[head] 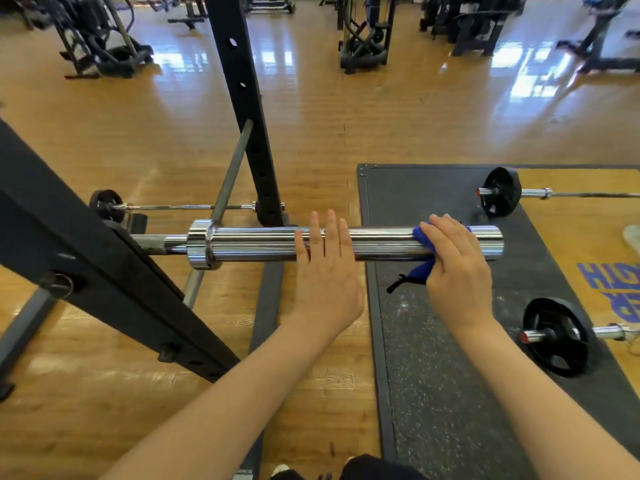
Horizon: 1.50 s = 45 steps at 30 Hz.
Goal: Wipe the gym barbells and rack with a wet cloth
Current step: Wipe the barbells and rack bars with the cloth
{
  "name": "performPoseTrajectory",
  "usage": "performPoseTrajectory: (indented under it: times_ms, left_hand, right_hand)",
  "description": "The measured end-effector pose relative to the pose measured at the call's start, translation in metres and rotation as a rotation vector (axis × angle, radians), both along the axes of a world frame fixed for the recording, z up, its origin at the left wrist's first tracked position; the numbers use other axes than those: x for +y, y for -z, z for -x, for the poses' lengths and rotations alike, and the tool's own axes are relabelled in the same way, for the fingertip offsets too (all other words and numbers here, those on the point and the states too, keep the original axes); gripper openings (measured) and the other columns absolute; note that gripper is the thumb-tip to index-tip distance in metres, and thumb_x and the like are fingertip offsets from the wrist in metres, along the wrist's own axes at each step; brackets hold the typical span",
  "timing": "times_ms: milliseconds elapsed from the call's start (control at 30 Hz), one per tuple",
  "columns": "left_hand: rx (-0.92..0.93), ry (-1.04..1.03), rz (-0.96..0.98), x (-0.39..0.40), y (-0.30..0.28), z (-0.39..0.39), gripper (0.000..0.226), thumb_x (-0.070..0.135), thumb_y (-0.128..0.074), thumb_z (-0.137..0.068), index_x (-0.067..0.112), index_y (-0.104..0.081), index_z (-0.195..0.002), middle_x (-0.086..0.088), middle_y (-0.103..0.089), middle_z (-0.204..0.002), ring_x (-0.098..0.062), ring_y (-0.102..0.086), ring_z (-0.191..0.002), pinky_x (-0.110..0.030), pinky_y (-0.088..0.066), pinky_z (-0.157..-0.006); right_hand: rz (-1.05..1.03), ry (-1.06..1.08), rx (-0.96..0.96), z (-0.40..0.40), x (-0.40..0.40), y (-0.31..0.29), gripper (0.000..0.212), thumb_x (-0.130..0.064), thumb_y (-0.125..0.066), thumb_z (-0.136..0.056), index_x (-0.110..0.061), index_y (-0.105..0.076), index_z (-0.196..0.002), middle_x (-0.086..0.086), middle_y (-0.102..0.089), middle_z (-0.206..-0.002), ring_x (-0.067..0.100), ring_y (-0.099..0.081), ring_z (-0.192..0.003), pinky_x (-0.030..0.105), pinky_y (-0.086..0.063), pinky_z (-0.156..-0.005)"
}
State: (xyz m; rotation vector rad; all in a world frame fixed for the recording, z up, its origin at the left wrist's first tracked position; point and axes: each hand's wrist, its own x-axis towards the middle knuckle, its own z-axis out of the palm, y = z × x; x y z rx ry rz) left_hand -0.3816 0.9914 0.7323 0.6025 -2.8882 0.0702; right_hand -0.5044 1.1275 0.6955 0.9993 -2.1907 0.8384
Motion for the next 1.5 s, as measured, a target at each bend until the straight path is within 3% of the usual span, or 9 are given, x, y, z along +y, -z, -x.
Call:
performPoseTrajectory:
  times_ms: [167, 333, 433, 633, 833, 1033, 1167, 1367, 1500]
  left_hand:
    - [0.02, -0.017, -0.01, 0.007, 0.006, 0.004, 0.079, 0.03, -0.04, -0.092, 0.0, 0.009, -0.148, -0.019, 0.01, -0.156, -0.037, 0.013, -0.143, -0.048, 0.006, -0.114]
    - [0.108, 0.005, 0.038, 0.004, 0.022, -0.017, 0.087, 0.017, -0.068, -0.07, -0.005, -0.028, -0.143, -0.023, -0.028, -0.15, -0.036, -0.025, -0.14, -0.049, -0.021, -0.112]
    - [0.089, -0.072, 0.013, 0.005, 0.032, -0.036, 0.09, 0.017, -0.071, -0.066, -0.005, -0.028, -0.143, -0.022, -0.028, -0.15, -0.035, -0.026, -0.139, -0.047, -0.019, -0.11]
    - [0.04, -0.263, -0.038, -0.008, 0.029, -0.079, 0.085, 0.022, -0.047, -0.09, 0.007, 0.021, -0.138, -0.009, 0.03, -0.145, -0.023, 0.028, -0.134, -0.035, 0.017, -0.111]
    - [0.025, -0.405, 0.019, -0.039, 0.024, -0.125, 0.088, 0.023, -0.075, -0.068, -0.006, -0.033, -0.141, -0.023, -0.035, -0.147, -0.035, -0.031, -0.137, -0.047, -0.017, -0.108]
    - [0.116, -0.51, -0.065, -0.061, 0.03, -0.179, 0.067, 0.034, -0.04, -0.086, -0.003, -0.03, -0.141, -0.021, -0.036, -0.146, -0.035, -0.032, -0.137, -0.048, -0.03, -0.107]
    - [0.124, -0.683, -0.13, -0.079, 0.045, -0.221, 0.066, 0.038, -0.026, -0.091, -0.006, -0.036, -0.14, -0.024, -0.038, -0.144, -0.036, -0.037, -0.134, -0.041, -0.024, -0.11]
    - [0.046, -0.721, -0.126, -0.123, 0.064, -0.262, 0.065, 0.032, -0.029, -0.086, -0.011, -0.043, -0.133, -0.028, -0.044, -0.138, -0.041, -0.044, -0.128, -0.049, -0.031, -0.102]
    - [0.039, -0.744, -0.169, -0.133, 0.073, -0.275, 0.064, 0.032, -0.029, -0.086, -0.01, -0.042, -0.134, -0.027, -0.045, -0.138, -0.041, -0.043, -0.129, -0.047, -0.032, -0.102]
  right_hand:
    - [0.051, 0.02, -0.014, 0.012, 0.022, 0.002, 0.04, -0.002, -0.037, -0.085, 0.006, -0.063, -0.114, 0.021, -0.062, -0.119, 0.039, -0.054, -0.115, 0.046, -0.042, -0.1]
    - [0.152, 0.019, -0.035, -0.001, 0.006, 0.007, 0.036, 0.003, -0.04, -0.086, 0.007, -0.061, -0.115, 0.023, -0.061, -0.119, 0.039, -0.052, -0.117, 0.046, -0.039, -0.103]
    - [0.11, -0.087, 0.024, -0.024, -0.017, 0.015, 0.036, 0.006, -0.042, -0.086, 0.007, -0.061, -0.116, 0.022, -0.061, -0.121, 0.04, -0.052, -0.118, 0.039, -0.03, -0.109]
    - [-0.028, -0.39, -0.002, -0.073, -0.084, 0.011, 0.038, 0.004, -0.044, -0.083, 0.004, -0.064, -0.115, 0.019, -0.062, -0.121, 0.037, -0.052, -0.12, 0.049, -0.039, -0.103]
    - [-0.083, -0.665, -0.065, -0.122, -0.114, -0.005, 0.051, 0.022, -0.065, -0.062, 0.004, -0.066, -0.11, 0.02, -0.063, -0.118, 0.039, -0.059, -0.111, 0.049, -0.04, -0.098]
    - [-0.191, -0.83, -0.035, -0.172, -0.149, -0.01, 0.065, 0.023, -0.076, -0.055, 0.004, -0.063, -0.116, 0.02, -0.061, -0.122, 0.026, -0.047, -0.121, 0.037, -0.033, -0.106]
    - [-0.328, -0.902, -0.02, -0.206, -0.172, -0.005, 0.066, 0.017, -0.076, -0.056, -0.001, -0.063, -0.118, 0.014, -0.061, -0.125, 0.027, -0.049, -0.123, 0.043, -0.032, -0.103]
    - [-0.402, -1.002, -0.092, -0.248, -0.202, 0.01, 0.061, 0.015, -0.07, -0.062, -0.003, -0.063, -0.119, 0.011, -0.061, -0.124, 0.025, -0.048, -0.121, 0.04, -0.034, -0.102]
    - [-0.389, -1.022, -0.116, -0.265, -0.224, 0.011, 0.048, 0.005, -0.045, -0.073, -0.003, -0.064, -0.116, 0.011, -0.064, -0.12, 0.02, -0.044, -0.119, 0.032, -0.032, -0.103]
